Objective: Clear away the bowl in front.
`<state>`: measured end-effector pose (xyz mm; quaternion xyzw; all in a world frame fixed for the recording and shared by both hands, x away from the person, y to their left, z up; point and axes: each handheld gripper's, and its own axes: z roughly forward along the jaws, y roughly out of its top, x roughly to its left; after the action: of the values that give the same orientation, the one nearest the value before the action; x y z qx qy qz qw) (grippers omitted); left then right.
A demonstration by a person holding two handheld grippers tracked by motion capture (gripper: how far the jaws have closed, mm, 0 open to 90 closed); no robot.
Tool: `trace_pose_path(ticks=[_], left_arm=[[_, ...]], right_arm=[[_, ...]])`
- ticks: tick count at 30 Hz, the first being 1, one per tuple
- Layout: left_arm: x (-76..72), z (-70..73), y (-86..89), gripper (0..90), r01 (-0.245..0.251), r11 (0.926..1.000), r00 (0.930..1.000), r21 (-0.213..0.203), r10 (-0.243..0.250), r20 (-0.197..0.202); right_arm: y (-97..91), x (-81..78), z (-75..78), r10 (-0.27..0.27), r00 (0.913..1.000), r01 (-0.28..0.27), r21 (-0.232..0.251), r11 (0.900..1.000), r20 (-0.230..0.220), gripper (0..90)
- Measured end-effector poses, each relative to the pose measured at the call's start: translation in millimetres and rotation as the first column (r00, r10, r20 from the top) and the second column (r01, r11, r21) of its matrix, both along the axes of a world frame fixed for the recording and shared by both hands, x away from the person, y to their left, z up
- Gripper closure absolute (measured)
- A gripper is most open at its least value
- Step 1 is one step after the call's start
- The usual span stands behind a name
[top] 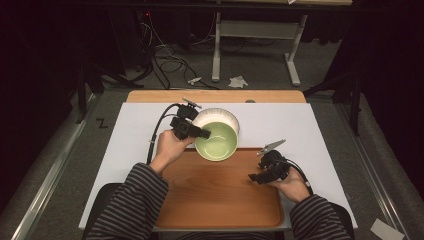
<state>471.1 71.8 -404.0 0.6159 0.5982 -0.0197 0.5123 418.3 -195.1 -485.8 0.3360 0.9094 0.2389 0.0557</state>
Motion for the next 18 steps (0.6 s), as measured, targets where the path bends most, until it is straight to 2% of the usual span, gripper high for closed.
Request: trace_pose_path(ticks=[9, 10, 18], left_arm=[[-14.4, 1.6, 0.0, 82.6, 0.033, 0.9994, 0.9994, -0.013, -0.033, 0.006], [-17.9, 2.4, 0.0, 82.6, 0.024, 0.9995, 0.9994, -0.019, -0.024, 0.023], [-24.7, 3.2, 2.1, 82.7, 0.036, 0.9989, 0.999, -0.029, -0.035, 0.027]], right_arm=[[0.1, -0.1, 0.0, 0.0, 1.0, 0.0, 0.003, 1.0, -0.001, 37.0], [-0.2, 0.0, -0.1, 0.001, 1.0, -0.001, 0.001, 1.0, 0.0, 37.0], [-0.2, 0.1, -0.1, 0.001, 1.0, -0.001, 0.0, 1.0, 0.002, 37.0]])
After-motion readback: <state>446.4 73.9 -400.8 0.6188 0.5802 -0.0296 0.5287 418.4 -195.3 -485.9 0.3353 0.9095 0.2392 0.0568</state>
